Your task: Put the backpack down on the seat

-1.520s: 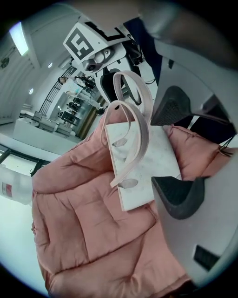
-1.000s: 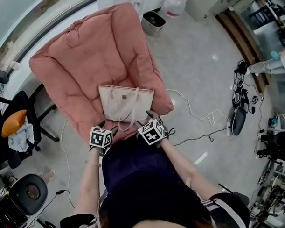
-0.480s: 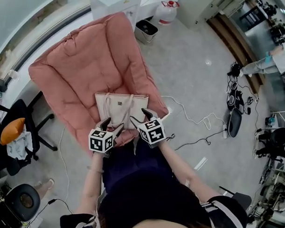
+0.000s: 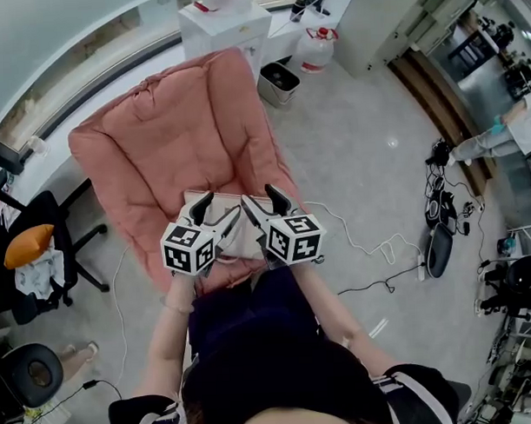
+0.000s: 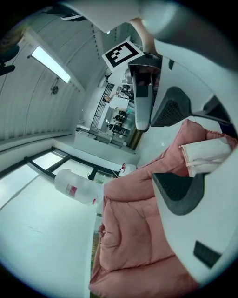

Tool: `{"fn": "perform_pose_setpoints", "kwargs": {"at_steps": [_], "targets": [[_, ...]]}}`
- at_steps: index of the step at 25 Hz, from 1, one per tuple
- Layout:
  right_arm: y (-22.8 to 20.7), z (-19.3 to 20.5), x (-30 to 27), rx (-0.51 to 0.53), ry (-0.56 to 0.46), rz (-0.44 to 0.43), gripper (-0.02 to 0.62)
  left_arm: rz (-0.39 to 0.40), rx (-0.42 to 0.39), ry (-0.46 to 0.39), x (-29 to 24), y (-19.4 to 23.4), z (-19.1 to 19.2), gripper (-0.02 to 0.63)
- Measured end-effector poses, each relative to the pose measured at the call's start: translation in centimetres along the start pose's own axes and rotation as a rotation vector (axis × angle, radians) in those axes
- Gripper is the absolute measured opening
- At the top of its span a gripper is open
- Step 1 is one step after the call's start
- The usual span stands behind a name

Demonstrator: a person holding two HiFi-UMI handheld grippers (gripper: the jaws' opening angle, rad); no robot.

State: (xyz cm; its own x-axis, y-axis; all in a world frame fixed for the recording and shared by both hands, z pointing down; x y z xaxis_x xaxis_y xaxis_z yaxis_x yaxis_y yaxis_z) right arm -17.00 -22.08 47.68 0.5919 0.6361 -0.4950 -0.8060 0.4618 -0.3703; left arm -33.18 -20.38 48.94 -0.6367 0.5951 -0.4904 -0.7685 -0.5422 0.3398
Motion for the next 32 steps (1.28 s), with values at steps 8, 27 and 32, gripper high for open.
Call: {"fn": "perform_pose_setpoints", "kwargs": {"at_steps": [8, 27, 32], "targets": [[2.1, -6.0, 3.4, 0.089, -0.233, 0.02, 0.283, -0.162, -0.041, -0.273, 2.9, -0.7, -7.1, 0.124], [4.5, -7.6, 6.4, 0.112, -0.378, 0.019, 0.032, -0.137, -0.149, -0.387, 6.2, -5.1, -8.3, 0.017], [5.0, -7.9, 6.4, 0.19, -0.368, 0.026, 0.032, -0.134, -0.126, -0.373, 6.2, -4.8, -7.7, 0.017]]}}
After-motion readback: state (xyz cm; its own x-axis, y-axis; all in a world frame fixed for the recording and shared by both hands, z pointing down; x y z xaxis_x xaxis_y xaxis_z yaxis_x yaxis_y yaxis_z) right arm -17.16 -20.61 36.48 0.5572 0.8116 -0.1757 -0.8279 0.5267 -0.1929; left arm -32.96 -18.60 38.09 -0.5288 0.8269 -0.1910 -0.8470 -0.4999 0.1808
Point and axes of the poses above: the fingertips, and each gripper's own axes: x backward along the fingers, y to its left, z out of its underside, the point moved 8 cm from there along x, backward along the fingers, and after that the axes turned 7 degrees about y, right-handed, at the moved point
